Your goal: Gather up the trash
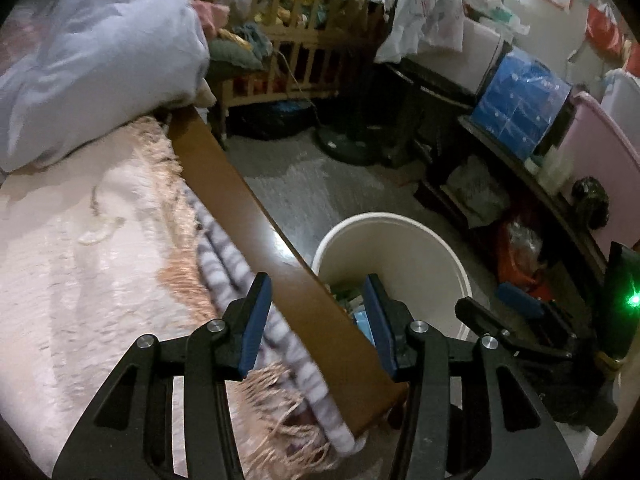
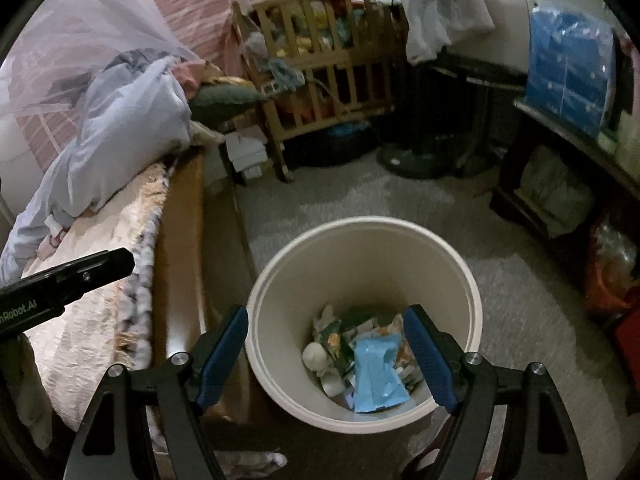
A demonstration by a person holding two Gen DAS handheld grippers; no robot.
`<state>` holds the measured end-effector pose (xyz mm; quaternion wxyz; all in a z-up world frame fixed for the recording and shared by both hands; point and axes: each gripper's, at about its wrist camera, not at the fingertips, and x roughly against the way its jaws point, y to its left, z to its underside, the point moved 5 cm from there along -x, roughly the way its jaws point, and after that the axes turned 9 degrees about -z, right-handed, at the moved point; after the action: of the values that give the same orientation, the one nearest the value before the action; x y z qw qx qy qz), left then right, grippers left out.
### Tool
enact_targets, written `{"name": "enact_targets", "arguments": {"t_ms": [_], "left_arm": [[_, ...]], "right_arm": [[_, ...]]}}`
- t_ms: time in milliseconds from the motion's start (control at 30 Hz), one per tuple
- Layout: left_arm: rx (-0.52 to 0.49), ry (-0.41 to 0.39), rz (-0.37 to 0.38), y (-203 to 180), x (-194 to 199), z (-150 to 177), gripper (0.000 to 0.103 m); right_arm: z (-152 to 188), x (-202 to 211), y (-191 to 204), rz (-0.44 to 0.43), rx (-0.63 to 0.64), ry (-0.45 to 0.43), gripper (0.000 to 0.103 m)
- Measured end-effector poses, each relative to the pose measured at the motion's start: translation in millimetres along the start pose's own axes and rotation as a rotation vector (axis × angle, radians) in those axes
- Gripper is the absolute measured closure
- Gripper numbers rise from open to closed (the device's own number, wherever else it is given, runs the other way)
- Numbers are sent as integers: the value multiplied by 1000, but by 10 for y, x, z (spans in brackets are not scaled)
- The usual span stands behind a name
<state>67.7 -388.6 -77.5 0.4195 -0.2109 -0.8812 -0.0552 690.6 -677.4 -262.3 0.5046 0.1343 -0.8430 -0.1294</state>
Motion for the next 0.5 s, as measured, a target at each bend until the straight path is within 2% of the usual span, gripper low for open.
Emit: {"name": "enact_targets", "arguments": {"t_ms": [133,300,500], "left_arm": [[-4,-65,-14,82,280,8,58],[-35,-162,-123,180,595,46,57],[-20,-205,-114,277,781,133,57]], "right_arm": [[-29,159,190,6,26,-47,25],[-32,334,436,17,74,-93,25],[-10,528,653,16,90,-140,25]]}}
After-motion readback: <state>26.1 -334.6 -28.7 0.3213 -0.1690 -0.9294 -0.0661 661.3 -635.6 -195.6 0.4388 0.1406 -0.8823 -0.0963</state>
